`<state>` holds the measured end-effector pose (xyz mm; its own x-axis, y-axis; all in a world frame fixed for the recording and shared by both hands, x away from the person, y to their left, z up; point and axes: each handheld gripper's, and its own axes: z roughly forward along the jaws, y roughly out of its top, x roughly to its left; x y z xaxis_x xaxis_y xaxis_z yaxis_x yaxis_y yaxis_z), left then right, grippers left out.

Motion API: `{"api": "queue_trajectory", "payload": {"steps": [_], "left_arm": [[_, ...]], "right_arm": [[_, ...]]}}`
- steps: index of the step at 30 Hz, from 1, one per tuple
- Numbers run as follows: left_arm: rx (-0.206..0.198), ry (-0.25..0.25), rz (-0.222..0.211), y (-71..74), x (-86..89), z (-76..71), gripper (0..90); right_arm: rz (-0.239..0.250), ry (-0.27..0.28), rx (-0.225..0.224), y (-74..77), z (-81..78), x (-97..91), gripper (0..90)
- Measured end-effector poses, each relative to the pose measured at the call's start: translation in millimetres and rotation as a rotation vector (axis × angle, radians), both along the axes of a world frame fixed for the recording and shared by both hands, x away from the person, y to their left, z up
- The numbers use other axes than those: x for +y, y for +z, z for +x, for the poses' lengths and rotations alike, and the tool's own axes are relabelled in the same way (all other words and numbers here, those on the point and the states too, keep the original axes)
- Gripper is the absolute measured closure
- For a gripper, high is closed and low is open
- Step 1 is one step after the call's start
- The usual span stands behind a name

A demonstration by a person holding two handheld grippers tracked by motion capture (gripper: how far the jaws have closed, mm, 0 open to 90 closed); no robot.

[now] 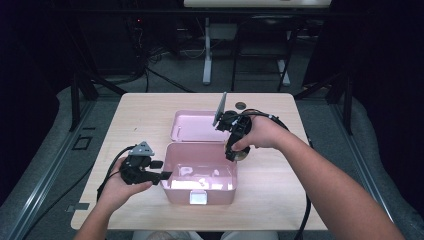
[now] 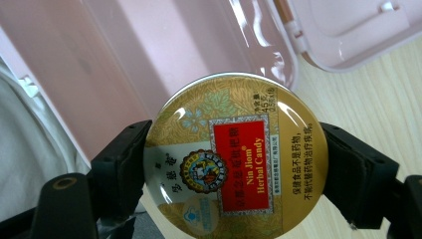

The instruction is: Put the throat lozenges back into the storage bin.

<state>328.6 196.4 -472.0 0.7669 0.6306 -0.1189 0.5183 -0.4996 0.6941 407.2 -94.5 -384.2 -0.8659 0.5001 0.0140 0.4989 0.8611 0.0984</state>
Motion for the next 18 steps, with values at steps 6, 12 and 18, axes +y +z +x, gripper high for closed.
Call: {"api": "queue_trajectory", "payload": {"steps": [6,12,18], "left_arm": [[0.000,0.000,0.001,-0.2,-0.2,0.0,46.3],[0.001,0.000,-0.002,-0.3,0.1,0.1,46.3],[0.000,-0.002,-0.004,0.3,0.9,0.2,46.3]], "right_arm": [[0.006,0.039,-0.003,0.1,-3.8,9.8,19.8],[0.007,0.067,-0.007,-0.9,-6.2,17.1,19.8],[0.007,0.109,-0.014,-4.3,-7.9,24.8,19.8]]}}
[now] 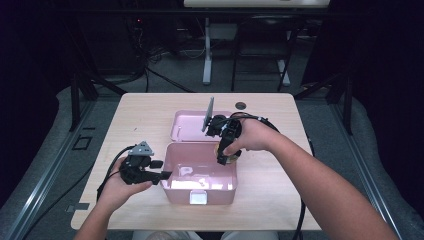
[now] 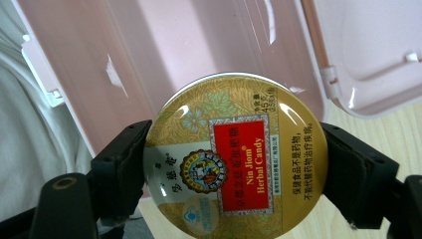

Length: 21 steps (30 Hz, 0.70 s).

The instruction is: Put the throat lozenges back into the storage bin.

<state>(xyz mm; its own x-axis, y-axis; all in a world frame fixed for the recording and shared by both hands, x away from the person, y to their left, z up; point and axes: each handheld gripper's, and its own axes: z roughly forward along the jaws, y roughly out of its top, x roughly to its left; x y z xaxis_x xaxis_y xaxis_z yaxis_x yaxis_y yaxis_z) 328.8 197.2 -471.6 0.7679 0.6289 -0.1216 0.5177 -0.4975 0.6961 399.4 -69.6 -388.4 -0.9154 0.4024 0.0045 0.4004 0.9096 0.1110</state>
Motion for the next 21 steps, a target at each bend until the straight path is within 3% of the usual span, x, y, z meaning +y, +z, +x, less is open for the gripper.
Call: {"api": "queue_trajectory", "payload": {"steps": [13,21], "left_arm": [[0.000,-0.002,0.005,-1.0,-0.8,0.4,46.4],[0.008,-0.005,0.010,-1.1,-1.1,0.1,46.3]], "right_arm": [[-0.014,0.058,-0.012,-8.9,-3.9,9.4,19.8],[-0.009,0.046,0.000,-15.2,-3.1,9.8,19.8]]}}
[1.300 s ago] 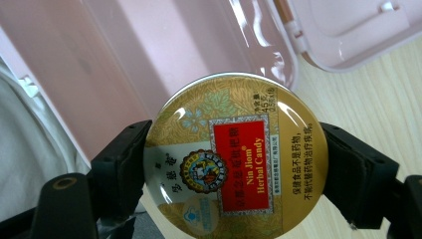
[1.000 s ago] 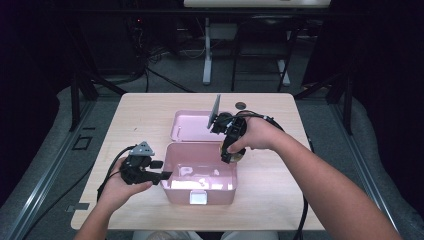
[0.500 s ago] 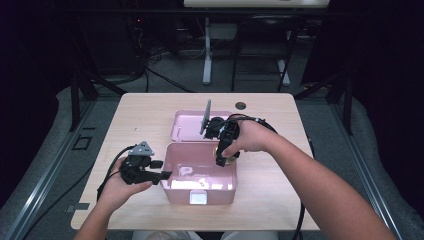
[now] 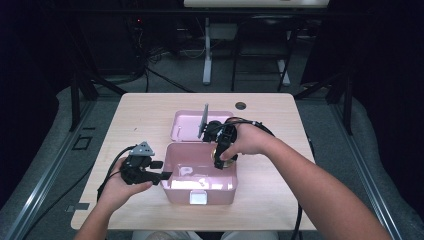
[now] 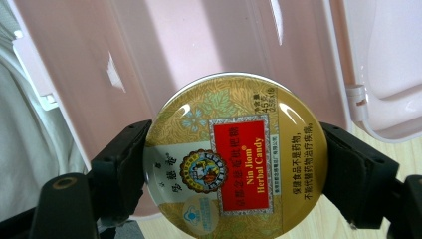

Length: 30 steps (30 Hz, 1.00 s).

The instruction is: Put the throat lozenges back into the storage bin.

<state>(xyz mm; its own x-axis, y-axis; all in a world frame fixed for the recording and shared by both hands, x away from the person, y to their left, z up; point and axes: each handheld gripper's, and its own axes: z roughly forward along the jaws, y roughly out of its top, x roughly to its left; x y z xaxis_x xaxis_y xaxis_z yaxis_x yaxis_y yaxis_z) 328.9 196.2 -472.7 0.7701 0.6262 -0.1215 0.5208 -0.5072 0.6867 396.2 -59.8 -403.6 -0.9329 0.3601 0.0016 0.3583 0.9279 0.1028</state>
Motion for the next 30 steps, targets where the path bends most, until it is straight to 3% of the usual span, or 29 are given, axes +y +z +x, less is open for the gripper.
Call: {"api": "queue_trajectory", "payload": {"steps": [30], "left_arm": [[-0.002,0.005,0.010,-1.5,-0.5,0.3,49.4]], "right_arm": [[0.004,0.038,-0.009,-25.2,-2.6,4.8,19.8]]}}
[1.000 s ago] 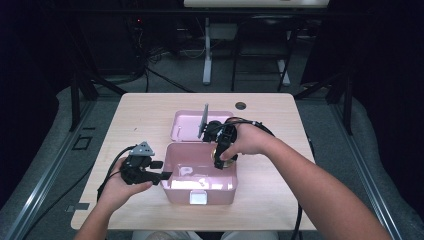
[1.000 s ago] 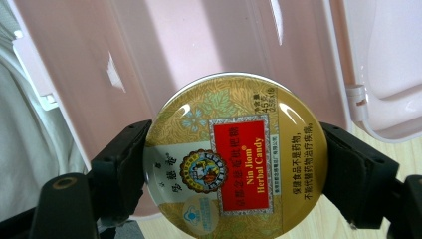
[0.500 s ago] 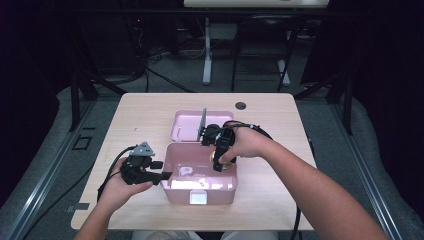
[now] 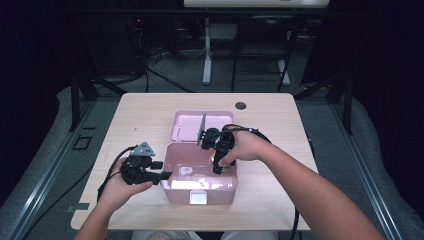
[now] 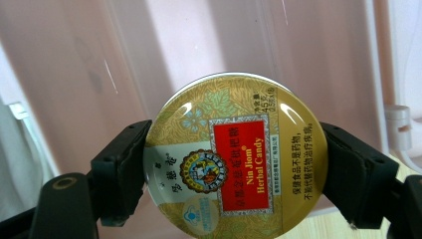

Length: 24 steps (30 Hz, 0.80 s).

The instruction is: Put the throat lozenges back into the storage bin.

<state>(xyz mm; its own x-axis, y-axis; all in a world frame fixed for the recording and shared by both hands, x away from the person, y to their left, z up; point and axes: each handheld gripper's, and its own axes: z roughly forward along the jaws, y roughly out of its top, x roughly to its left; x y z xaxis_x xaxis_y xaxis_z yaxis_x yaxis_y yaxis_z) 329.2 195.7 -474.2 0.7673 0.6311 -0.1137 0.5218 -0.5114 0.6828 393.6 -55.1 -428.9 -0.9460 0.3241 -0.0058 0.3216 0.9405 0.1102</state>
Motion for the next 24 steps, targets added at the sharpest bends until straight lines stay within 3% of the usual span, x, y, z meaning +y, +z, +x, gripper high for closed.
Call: {"api": "queue_trajectory", "payload": {"steps": [15,19,24], "left_arm": [[-0.003,-0.002,0.003,0.0,0.1,0.0,49.4],[-0.002,-0.002,0.002,0.0,0.2,0.0,49.4],[0.000,-0.001,0.001,-0.1,-0.1,0.0,49.3]], "right_arm": [[-0.008,0.042,-0.007,-15.3,2.2,4.5,19.8],[0.013,0.039,0.007,-20.6,3.1,3.7,19.8],[-0.011,0.043,0.005,-27.7,3.6,2.3,19.8]]}}
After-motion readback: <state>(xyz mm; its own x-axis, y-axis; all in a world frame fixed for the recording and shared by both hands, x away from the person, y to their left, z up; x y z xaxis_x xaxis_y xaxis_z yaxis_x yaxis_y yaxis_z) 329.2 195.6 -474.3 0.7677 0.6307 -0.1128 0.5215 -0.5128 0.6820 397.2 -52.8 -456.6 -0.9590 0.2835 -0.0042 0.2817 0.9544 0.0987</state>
